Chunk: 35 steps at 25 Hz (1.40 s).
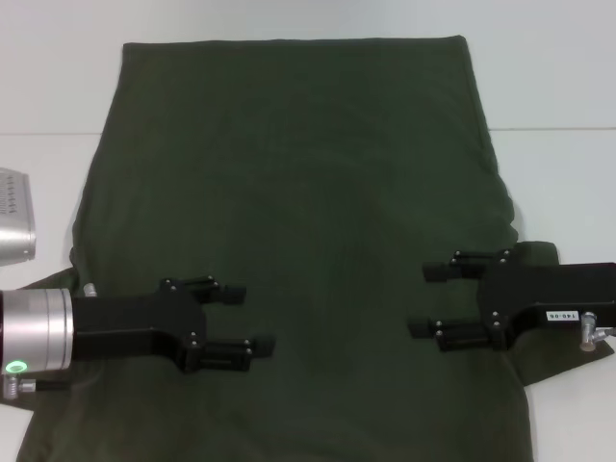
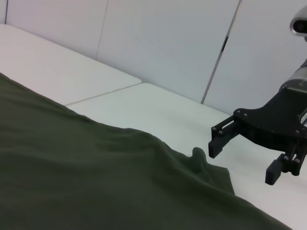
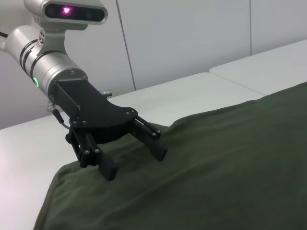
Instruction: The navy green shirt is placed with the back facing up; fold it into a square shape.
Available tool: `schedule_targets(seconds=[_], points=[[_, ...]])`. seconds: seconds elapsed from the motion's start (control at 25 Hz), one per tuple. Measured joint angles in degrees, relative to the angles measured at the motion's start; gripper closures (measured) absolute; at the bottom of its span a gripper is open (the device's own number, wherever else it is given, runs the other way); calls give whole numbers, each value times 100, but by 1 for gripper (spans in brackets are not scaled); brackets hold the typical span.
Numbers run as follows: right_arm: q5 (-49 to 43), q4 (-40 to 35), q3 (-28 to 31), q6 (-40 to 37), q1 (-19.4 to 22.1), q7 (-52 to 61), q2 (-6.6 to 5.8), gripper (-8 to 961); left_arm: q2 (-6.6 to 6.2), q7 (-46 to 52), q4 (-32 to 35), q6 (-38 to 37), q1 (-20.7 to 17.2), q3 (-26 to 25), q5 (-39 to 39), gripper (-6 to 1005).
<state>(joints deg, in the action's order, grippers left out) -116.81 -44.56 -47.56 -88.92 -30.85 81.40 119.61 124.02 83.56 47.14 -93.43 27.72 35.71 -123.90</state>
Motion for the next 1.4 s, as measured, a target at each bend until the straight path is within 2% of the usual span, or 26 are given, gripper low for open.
schedule_targets(seconds=[0.56,0.64,0.76,0.92,1.0,1.16,1.32,1.4], points=[[18,33,28,31,-29,39,10,97,-1,96,5,22,24,-54,-12,96],[111,64,180,181,-28,336,9,97,-3,490,8,184,23,-295,38,96],[418,208,495,597,-27,1169,-6,98,-46,1616,41,601,6,-939,88,97],[637,393,896,1183,-26,2750,-107,98,-262,3960,122,818,-177,-1943,-184,97],[644,492,1004,1360,-26,3420,-214,98,-338,4627,196,809,-309,-2432,-441,97],[661,631,1063,1439,-29,3758,-312,98,-377,4857,408,817,-573,-3024,-718,97],[656,668,1064,1625,-48,3758,-315,97,-363,4483,456,910,-700,-3169,-756,98],[656,672,1057,1673,-68,3750,-312,97,-330,3925,448,933,-720,-3174,-725,98]])
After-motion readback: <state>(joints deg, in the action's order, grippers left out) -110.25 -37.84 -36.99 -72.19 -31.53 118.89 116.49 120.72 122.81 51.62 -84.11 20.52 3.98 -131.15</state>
